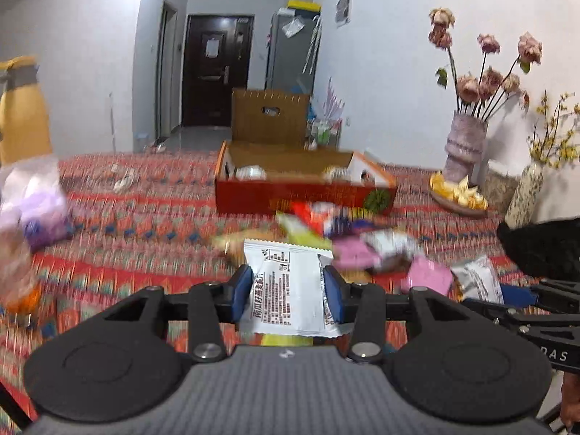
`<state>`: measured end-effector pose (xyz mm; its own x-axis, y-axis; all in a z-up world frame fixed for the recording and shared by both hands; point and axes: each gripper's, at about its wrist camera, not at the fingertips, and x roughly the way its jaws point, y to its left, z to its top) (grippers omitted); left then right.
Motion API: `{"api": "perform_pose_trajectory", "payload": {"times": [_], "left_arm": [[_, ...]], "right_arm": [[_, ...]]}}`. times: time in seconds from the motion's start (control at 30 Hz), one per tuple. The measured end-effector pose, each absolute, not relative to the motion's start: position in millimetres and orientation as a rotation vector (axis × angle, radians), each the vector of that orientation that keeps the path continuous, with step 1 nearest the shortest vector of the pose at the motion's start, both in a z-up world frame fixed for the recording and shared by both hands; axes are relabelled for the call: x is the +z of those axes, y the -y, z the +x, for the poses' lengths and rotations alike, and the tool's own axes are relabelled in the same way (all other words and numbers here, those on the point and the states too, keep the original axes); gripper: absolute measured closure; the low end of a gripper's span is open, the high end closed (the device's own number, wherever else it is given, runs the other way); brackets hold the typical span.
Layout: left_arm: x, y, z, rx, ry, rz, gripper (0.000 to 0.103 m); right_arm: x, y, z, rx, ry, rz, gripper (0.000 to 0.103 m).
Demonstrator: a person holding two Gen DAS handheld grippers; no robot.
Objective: Organize snacks
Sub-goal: 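Carry the white packets into the box and release them beside the others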
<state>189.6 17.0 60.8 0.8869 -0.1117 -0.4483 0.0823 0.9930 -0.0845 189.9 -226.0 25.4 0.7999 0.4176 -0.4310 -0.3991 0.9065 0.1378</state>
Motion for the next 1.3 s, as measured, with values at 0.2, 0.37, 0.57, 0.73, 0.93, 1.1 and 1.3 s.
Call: {"api": "perform_pose_trajectory", "payload": {"times": [0.2, 0.37, 0.57, 0.73, 0.93, 1.1, 1.3], "left_arm": [[89, -20, 279, -0.082, -0.416, -0.007, 0.059], [110, -26, 372, -0.126, -0.423, -0.061, 0.059], [110, -25, 499, -0.166, -0.502, -0.125, 0.059], [77, -27, 611, -0.202, -0.668, -0.223, 0.059], [19, -34, 679, -0.133, -0.778, -0.249, 0.048], [-1, -52, 688, -0.181, -0.833, -0.366, 0.035], [6, -45, 685, -0.158, -0.793, -0.310, 0.034]], "right_arm": [[63, 233, 255, 0.429, -0.363, -0.064, 0.062], [90, 229, 333, 0.452, -0.318, -0.104, 0.062], [97, 212, 471, 0.478, -0.385, -0.089, 0.062], [69, 185, 603, 0.456, -0.570, -0.040, 0.062], [10, 152, 697, 0.317, -0.752, -0.098, 0.046], [-3, 160, 704, 0.334, -0.803, -0.012, 0.033], [-7, 170, 708, 0.309, -0.809, 0.015, 0.030]]}}
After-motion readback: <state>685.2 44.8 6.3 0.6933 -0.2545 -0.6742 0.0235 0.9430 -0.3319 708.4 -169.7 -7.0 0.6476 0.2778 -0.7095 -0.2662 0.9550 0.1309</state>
